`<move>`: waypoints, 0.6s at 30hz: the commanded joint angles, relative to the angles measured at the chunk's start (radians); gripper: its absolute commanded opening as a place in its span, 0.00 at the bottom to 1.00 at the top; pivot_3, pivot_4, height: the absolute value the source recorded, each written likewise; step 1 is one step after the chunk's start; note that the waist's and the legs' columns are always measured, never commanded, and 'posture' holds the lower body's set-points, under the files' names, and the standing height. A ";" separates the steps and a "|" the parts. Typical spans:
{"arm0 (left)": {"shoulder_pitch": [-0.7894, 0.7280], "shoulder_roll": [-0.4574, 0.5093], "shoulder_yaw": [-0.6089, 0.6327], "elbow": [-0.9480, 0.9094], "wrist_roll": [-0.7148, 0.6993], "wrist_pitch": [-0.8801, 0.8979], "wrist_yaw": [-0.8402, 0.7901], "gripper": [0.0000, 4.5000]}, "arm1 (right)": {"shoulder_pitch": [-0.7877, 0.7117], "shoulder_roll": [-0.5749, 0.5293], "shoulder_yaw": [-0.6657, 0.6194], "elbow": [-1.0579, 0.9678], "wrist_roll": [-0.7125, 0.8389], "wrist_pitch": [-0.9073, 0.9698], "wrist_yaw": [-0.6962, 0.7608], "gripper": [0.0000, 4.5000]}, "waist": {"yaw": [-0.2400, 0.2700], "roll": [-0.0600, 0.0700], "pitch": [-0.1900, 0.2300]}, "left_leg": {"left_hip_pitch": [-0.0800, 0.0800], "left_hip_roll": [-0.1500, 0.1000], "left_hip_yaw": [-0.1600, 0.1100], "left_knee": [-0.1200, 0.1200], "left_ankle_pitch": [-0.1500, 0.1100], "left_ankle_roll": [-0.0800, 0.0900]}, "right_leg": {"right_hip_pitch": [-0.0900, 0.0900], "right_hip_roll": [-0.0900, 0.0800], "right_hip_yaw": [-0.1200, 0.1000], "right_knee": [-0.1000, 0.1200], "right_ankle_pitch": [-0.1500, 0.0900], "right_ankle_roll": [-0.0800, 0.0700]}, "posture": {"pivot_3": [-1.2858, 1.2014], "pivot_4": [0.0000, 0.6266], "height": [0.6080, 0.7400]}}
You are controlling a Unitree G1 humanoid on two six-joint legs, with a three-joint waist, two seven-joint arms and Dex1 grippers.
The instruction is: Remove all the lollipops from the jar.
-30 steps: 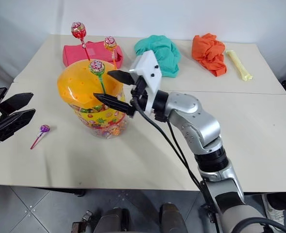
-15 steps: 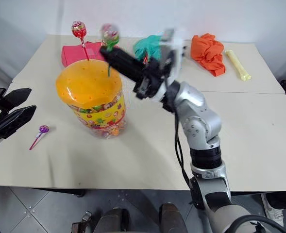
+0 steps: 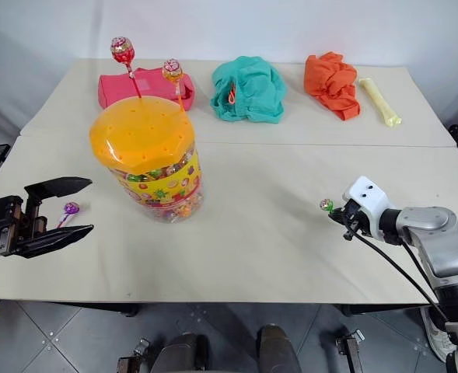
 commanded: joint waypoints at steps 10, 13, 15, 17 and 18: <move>0.026 -0.059 0.064 -0.019 -0.050 -0.016 0.084 1.00 | -0.096 0.068 -0.136 -0.010 0.133 -0.162 0.166 0.51 | 0.009 0.000 0.000 | 0.001 0.000 -0.001 0.000 0.000 0.000 | 0.000 -0.001 0.000 0.000 0.000 0.000 | 0.52 0.24 1.00; 0.002 -0.108 0.124 0.042 -0.071 -0.026 0.185 1.00 | -0.238 0.187 -0.159 -0.041 0.259 -0.123 0.164 0.51 | 0.000 0.001 0.001 | 0.001 0.002 0.000 0.000 0.000 0.000 | 0.000 -0.001 0.000 0.001 0.000 0.001 | 0.52 0.24 1.00; -0.006 -0.134 0.153 0.072 -0.070 -0.041 0.227 1.00 | -0.328 0.266 -0.155 -0.056 0.311 -0.060 0.126 0.51 | -0.007 0.001 0.001 | 0.002 0.003 -0.001 0.001 0.000 -0.001 | 0.000 0.000 0.000 0.002 0.000 0.000 | 0.52 0.24 1.00; -0.003 -0.146 0.168 0.086 -0.076 -0.036 0.248 1.00 | -0.406 0.329 -0.120 -0.060 0.306 -0.012 0.076 0.51 | -0.008 0.001 0.001 | 0.003 0.004 -0.003 0.000 0.000 -0.001 | 0.000 -0.001 -0.002 0.004 0.000 0.000 | 0.52 0.24 1.00; -0.001 -0.153 0.175 0.092 -0.078 -0.037 0.259 1.00 | -0.475 0.385 -0.090 -0.041 0.291 0.033 0.016 0.51 | -0.008 0.001 0.001 | 0.002 0.004 -0.003 0.000 0.000 -0.001 | 0.000 -0.003 -0.003 0.005 0.000 0.000 | 0.52 0.24 1.00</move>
